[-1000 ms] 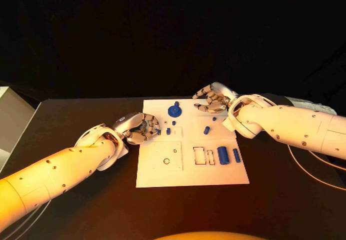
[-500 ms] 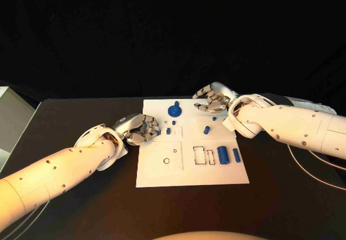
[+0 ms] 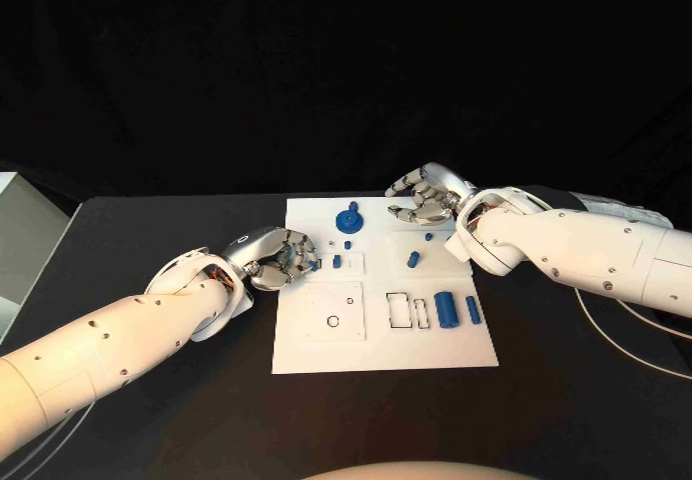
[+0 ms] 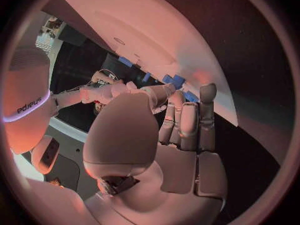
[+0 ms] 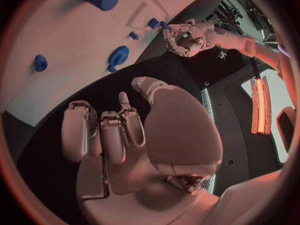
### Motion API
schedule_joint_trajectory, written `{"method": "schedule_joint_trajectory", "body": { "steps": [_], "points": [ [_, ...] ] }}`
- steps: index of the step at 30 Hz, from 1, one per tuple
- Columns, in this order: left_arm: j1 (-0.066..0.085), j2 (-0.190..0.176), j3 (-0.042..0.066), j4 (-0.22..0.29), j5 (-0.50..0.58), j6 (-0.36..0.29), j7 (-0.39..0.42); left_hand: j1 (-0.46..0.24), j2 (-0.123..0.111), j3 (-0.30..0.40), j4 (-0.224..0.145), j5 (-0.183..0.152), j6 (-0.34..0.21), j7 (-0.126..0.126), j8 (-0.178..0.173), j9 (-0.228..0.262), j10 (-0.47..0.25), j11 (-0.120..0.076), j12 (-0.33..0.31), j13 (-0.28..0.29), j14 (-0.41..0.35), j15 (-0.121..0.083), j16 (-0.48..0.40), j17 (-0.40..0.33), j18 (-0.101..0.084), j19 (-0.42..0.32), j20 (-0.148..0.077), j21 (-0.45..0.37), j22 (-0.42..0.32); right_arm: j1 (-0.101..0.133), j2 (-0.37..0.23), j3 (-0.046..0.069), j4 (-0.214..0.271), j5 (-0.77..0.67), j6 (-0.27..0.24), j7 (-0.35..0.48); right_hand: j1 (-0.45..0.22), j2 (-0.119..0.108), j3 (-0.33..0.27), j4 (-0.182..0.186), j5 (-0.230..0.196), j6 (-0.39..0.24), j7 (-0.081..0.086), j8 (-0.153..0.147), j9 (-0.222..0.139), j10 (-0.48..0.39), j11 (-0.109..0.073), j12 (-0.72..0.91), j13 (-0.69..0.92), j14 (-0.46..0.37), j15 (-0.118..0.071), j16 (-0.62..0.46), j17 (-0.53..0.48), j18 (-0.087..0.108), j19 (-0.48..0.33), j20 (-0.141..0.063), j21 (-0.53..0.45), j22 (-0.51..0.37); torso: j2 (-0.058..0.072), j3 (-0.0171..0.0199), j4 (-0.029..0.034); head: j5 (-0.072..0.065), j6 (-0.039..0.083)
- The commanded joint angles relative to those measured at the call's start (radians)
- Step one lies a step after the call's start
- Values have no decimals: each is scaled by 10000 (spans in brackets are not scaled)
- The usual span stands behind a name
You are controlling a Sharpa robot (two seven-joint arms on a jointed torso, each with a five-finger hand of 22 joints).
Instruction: Assemble the parts on the task board
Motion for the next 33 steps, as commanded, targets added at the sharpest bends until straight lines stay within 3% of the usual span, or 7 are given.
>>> {"method": "schedule_joint_trajectory", "body": {
  "steps": [1,14,22,33],
  "points": [
    [-5,-8,-3,34,-86,140,42,31,-60,62,-23,59,257,-56,9,591,10,-37,7,-18,-9,6,51,-10,61,-49,2,15,16,-6,1,2,11,-21,1,114,-67,0,62,-22,38,94,3,-38,-8,51,-8,63,1247,1062,18,40,2634,-96,403,68,2,377,1,-3,-2,4,-1],
    [-7,-68,-4,85,-78,65,97,180,-310,106,-288,59,360,-34,-230,442,40,-35,-68,-112,-69,-8,68,-63,66,-113,-27,138,133,-6,-2,2,6,-20,-1,115,-101,1,86,-52,37,96,2,-44,-8,50,-9,64,1244,1062,17,40,2634,-94,402,67,-5,373,2,-1,-7,9,-3],
    [-11,-105,-4,101,-48,-29,132,231,-612,19,-590,58,452,-12,-502,274,160,-18,-70,-168,-111,0,87,-111,53,-141,-31,329,317,-7,-11,2,4,-19,-2,115,-101,1,86,-52,37,96,2,-44,-8,50,-9,64,1244,1062,17,40,2634,-94,402,67,-5,373,0,5,-6,6,-7],
    [-19,-118,-4,112,-4,-34,131,189,-716,-44,-670,59,420,-2,-658,186,174,-7,-66,-177,-160,12,86,-163,46,-161,-18,388,381,-8,-14,2,3,-18,-2,117,-101,1,86,-52,37,96,2,-44,-8,50,-9,64,1244,1062,17,40,2634,-94,402,67,-5,373,-1,7,-10,-3,1]
  ]
}}
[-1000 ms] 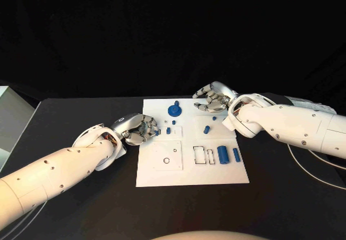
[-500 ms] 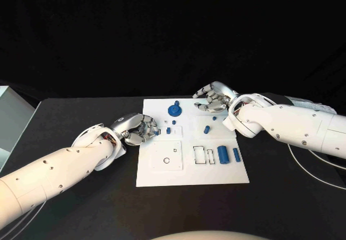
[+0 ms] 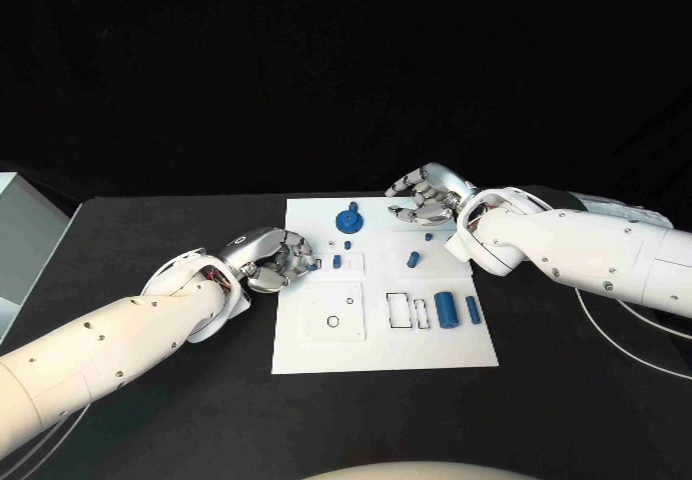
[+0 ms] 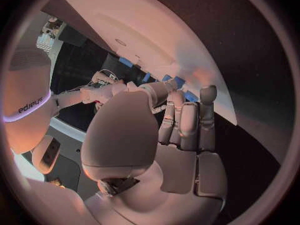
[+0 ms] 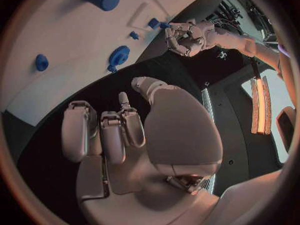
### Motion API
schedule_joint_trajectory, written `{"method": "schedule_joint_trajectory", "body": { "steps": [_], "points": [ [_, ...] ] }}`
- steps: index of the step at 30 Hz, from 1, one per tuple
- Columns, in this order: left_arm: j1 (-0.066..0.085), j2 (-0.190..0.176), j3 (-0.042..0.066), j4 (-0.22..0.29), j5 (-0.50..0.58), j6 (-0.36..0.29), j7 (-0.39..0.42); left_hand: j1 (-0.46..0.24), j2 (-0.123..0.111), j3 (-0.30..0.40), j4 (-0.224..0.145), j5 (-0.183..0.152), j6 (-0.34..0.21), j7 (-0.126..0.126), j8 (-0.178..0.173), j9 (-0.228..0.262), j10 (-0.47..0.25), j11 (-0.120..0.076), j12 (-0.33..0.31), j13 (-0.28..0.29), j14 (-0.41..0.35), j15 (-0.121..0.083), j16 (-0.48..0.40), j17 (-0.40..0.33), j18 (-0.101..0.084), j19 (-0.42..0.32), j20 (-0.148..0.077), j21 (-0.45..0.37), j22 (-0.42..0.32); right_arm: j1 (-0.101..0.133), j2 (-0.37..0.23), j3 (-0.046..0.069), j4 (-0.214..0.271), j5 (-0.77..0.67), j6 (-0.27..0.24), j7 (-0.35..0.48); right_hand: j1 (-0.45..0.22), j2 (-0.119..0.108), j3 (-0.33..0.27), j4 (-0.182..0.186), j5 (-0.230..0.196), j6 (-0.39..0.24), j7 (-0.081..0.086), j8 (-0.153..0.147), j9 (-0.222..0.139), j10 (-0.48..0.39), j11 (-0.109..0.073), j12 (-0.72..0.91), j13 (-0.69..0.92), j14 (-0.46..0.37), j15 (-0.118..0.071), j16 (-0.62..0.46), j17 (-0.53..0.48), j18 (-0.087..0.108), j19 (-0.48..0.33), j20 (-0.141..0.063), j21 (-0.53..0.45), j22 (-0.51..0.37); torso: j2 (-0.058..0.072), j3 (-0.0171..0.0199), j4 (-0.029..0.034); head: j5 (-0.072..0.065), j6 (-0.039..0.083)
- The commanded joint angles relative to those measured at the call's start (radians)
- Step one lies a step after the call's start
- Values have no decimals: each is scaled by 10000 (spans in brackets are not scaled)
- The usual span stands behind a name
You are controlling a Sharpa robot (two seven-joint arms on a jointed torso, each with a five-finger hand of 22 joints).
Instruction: Assemble the parts on the task board
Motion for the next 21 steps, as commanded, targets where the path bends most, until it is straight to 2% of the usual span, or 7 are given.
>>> {"method": "schedule_joint_trajectory", "body": {
  "steps": [1,18,21],
  "points": [
    [-8,7,0,25,17,-4,81,-4,-103,-17,-64,28,-56,11,-31,-10,84,14,25,-2,-86,12,46,-9,47,-64,33,34,8,-6,-2,1,7,-20,3,113,-101,1,30,4,37,96,2,-44,-8,50,-8,64,1244,1062,17,40,2634,-94,402,67,-6,377,1,1,-3,-4,0],
    [-9,29,2,38,149,-66,0,-43,-61,-20,-82,28,-152,45,-217,-107,80,41,32,-7,-109,34,53,-28,32,-41,53,104,89,-13,-5,1,12,-15,-4,120,-101,1,30,4,37,96,2,-44,-8,50,-8,64,1244,1062,17,40,2634,-94,402,67,-6,377,4,1,-2,-22,5],
    [-9,14,3,59,163,-72,-9,-51,-62,-22,-116,28,-260,72,-376,-184,76,61,46,-6,-117,50,60,-43,34,-48,67,121,106,-14,-8,1,13,-15,-10,122,-101,1,30,4,37,96,2,-44,-8,50,-8,64,1244,1062,17,40,2634,-94,402,67,-6,377,3,1,-4,-22,6]
  ]
}}
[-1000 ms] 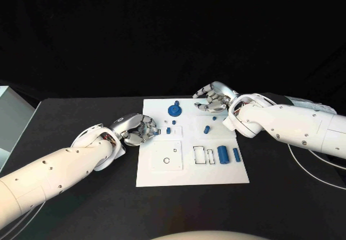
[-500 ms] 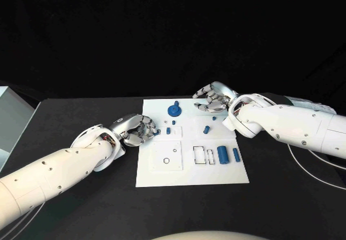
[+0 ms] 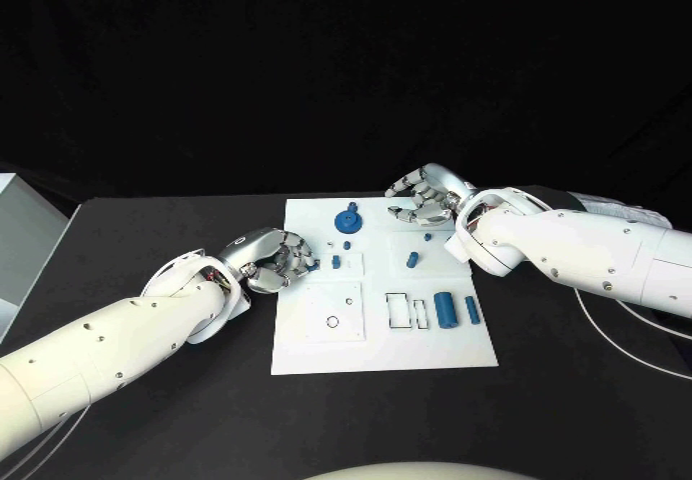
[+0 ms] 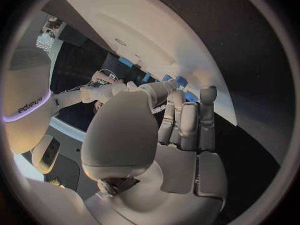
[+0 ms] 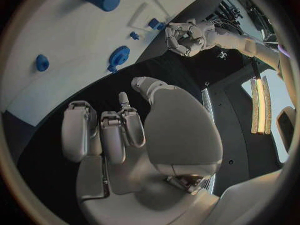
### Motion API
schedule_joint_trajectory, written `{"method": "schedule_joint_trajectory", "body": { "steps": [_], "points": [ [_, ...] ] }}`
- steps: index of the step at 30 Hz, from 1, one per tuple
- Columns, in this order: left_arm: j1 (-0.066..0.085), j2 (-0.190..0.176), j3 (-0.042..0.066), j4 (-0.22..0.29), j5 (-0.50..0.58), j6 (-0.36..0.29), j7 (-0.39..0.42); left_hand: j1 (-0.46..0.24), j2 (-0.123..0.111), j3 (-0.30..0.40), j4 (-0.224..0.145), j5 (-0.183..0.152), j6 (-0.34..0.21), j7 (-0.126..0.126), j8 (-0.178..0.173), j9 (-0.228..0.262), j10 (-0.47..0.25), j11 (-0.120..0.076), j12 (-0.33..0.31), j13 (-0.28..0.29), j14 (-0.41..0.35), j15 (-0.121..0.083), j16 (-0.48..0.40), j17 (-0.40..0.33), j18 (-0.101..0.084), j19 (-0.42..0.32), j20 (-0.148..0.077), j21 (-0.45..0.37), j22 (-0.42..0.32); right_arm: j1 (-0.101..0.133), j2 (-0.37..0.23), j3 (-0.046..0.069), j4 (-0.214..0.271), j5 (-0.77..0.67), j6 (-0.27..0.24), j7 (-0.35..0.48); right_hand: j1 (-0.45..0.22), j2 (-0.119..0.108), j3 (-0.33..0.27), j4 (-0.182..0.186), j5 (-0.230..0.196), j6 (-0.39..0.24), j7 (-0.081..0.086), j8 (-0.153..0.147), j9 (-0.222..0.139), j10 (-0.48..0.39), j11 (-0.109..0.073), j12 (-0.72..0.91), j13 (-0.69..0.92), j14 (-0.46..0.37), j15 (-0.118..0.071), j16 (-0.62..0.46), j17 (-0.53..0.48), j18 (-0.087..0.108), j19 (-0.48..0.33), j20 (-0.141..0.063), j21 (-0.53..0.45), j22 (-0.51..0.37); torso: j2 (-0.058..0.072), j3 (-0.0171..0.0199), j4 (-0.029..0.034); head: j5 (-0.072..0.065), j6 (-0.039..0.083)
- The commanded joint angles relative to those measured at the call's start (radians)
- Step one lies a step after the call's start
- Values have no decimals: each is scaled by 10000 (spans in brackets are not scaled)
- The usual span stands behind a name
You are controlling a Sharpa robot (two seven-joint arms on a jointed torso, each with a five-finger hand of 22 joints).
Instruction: Assemble the parts on the task board
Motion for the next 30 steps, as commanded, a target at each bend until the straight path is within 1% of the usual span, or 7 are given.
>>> {"method": "schedule_joint_trajectory", "body": {
  "steps": [1,6,11,13,18,21,30],
  "points": [
    [-2,-6,5,62,125,-64,17,-26,-29,1,-101,29,-178,23,-202,-101,36,43,52,-9,-94,28,62,-32,33,-21,46,56,26,-7,-7,3,13,-17,-7,119,-101,1,31,4,37,96,2,-44,-8,50,-9,64,1244,1062,17,41,2634,-94,402,67,-6,371,-2,-3,-3,1,-4],
    [-2,-109,10,216,176,-87,-64,-128,-97,-79,-105,29,-418,57,-534,-272,25,67,87,-2,-118,61,72,-66,34,-53,86,41,24,-9,-23,3,22,-17,-19,124,-101,1,31,4,37,96,2,-44,-8,50,-9,64,1244,1062,17,41,2634,-94,402,67,-6,371,-4,-5,-2,-2,18],
    [-4,-298,27,548,335,-184,-337,-700,-402,-628,206,29,-573,142,-842,-427,-26,171,236,70,-219,168,57,-206,41,-149,193,-183,-135,-10,-49,3,37,-16,-41,129,-101,1,31,4,37,96,2,-44,-8,50,-9,64,1244,1062,17,41,2634,-94,402,67,-6,371,-2,-7,5,-8,34],
    [-4,-404,42,747,394,-256,-526,-1032,-541,-1052,472,29,-660,201,-969,-481,-102,272,345,122,-300,265,32,-326,63,-216,286,-412,-322,-11,-62,3,44,-16,-51,130,-101,1,31,4,37,96,2,-44,-8,50,-9,64,1244,1062,17,41,2634,-94,402,67,-6,371,-5,-6,6,-13,34],
    [-4,-637,129,1228,509,-395,-1161,-1230,-588,-1526,775,29,-714,231,-1021,-497,-162,325,438,144,-360,314,8,-450,93,-197,348,-646,-524,-12,-84,3,54,-16,-69,130,-135,3,59,-32,38,96,2,-52,-8,48,-9,65,1242,1062,16,41,2634,-95,403,66,-1,378,-13,-7,7,-19,35],
    [-9,-743,174,1525,565,-456,-1895,-1255,-570,-1769,941,28,-797,271,-1004,-484,-183,379,477,139,-383,353,-4,-516,100,-166,377,-760,-627,-12,-93,3,59,-16,-80,129,-135,3,59,-32,38,96,2,-52,-8,48,-9,65,1242,1062,16,41,2634,-95,403,66,-1,378,-10,-4,14,-9,43],
    [-42,-750,203,1897,372,-401,-4049,-991,-422,-2148,1221,31,-902,342,-674,-350,-253,462,547,87,-421,431,-25,-656,124,-85,452,-992,-847,-12,-81,3,58,-17,-101,132,-135,3,59,-32,38,96,2,-52,-8,48,-9,65,1242,1062,16,41,2634,-95,403,66,-1,378,-5,-3,10,24,49]
  ]
}}
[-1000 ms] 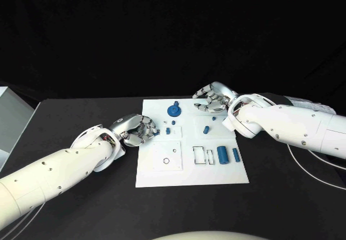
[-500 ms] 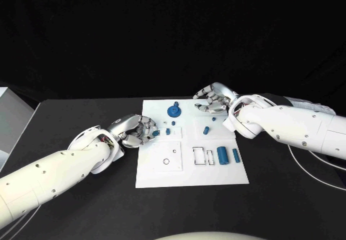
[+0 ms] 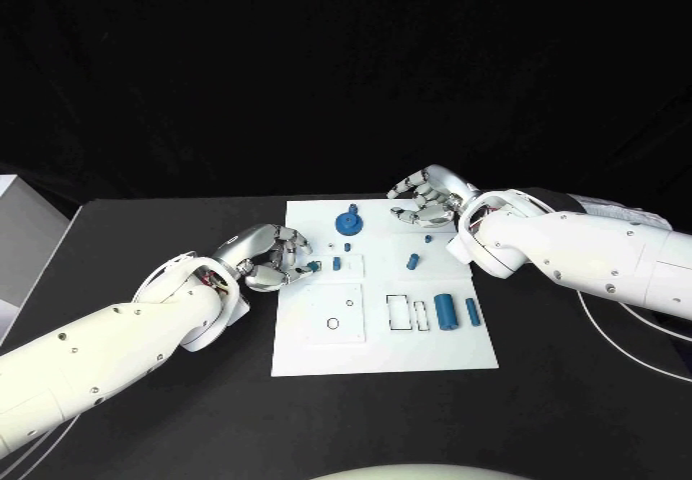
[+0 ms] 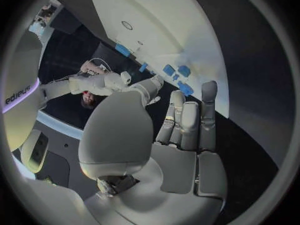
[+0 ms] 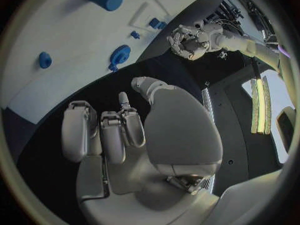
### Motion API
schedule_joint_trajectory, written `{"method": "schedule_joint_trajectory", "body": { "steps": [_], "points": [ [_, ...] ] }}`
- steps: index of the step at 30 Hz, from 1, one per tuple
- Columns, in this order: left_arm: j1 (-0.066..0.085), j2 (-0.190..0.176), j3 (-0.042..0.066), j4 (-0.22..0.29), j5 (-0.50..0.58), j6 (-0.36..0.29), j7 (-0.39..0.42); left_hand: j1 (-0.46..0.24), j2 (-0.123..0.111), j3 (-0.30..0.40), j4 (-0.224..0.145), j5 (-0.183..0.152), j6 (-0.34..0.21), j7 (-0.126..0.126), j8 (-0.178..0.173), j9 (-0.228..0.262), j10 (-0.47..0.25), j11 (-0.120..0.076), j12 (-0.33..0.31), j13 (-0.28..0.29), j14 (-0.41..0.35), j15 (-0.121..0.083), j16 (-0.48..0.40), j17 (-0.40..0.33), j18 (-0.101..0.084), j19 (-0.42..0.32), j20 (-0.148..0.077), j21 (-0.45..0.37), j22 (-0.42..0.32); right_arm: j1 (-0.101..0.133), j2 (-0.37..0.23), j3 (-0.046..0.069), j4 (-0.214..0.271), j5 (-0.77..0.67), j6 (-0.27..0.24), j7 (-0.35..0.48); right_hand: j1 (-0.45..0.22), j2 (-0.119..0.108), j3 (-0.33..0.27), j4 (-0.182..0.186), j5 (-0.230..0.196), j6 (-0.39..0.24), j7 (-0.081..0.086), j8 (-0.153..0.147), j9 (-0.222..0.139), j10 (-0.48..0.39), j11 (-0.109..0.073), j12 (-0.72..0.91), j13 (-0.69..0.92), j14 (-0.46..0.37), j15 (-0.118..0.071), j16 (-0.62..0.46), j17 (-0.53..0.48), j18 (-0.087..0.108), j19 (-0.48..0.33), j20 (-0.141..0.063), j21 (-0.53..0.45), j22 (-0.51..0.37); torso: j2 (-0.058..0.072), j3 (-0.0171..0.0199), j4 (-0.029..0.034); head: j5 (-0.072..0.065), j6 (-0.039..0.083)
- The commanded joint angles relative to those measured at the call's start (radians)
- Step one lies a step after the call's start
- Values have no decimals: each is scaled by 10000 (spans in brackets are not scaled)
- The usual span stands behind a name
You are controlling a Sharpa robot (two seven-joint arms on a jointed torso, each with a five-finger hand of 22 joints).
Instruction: Assemble the parts on the task board
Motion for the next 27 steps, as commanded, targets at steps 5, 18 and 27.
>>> {"method": "schedule_joint_trajectory", "body": {
  "steps": [5,18,27],
  "points": [
    [-12,115,11,122,-160,159,-2384,148,33,-119,65,30,27,-7,170,61,2,57,65,-34,-2,30,-17,-1,128,99,46,-79,-38,-7,18,2,14,-20,-48,122,-135,3,31,-4,38,96,2,-52,-8,48,-9,65,1242,1062,16,41,2634,-96,403,66,-1,383,15,0,-13,43,4],
    [-14,331,5,139,-173,107,-2678,219,-26,-255,148,30,14,-35,327,111,23,33,108,-56,45,11,-1,22,124,169,34,-99,-59,-7,50,2,9,-21,-51,128,-135,3,31,-4,38,96,2,-52,-8,48,-9,65,1242,1062,16,41,2634,-96,403,66,-1,383,11,8,-12,73,-5],
    [-15,418,0,95,-158,171,-2550,350,-49,-304,145,30,-3,-58,422,137,28,11,133,-71,52,-7,4,11,122,203,20,-113,-73,-7,58,2,6,-21,-47,127,-135,3,31,-4,38,96,2,-52,-8,48,-9,65,1242,1062,16,41,2634,-96,403,66,-1,383,13,6,-15,74,-23]
  ]
}}
